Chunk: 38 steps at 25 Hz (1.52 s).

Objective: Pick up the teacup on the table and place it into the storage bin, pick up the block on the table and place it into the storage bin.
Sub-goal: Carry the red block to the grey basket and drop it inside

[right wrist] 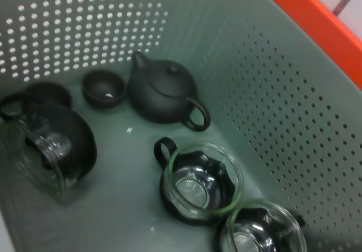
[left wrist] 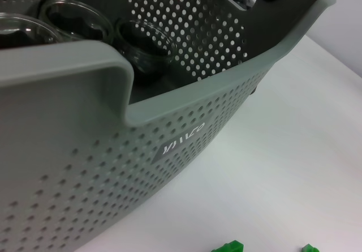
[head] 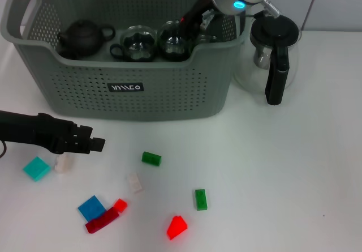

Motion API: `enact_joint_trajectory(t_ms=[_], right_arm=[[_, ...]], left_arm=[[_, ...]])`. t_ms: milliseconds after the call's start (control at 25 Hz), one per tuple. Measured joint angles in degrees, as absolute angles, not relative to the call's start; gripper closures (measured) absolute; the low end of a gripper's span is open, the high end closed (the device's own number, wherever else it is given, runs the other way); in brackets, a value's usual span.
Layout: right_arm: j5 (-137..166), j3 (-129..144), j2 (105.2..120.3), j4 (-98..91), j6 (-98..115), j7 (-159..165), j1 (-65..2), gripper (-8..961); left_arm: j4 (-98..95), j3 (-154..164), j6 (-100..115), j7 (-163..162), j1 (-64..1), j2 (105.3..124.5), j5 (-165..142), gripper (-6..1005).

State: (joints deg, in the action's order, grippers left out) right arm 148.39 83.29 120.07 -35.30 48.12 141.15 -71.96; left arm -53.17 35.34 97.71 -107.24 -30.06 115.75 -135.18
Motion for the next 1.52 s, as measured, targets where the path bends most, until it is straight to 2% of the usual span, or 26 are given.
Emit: enact_joint_trajectory(t_ms=[1400, 1520], right_arm=[[152.8, 81.7, 120.16, -35.5, 48.5, 145.8, -71.7, 732], [152.8, 81.7, 120.15, -36.1, 48.3, 145.8, -71.7, 666]], left_arm=[[-53.2, 35.4, 97.7, -107.6, -30.1, 115.75, -135.2, 432], [-53.2, 35.4, 97.7, -107.6, -30.0, 115.75, -135.2, 432]])
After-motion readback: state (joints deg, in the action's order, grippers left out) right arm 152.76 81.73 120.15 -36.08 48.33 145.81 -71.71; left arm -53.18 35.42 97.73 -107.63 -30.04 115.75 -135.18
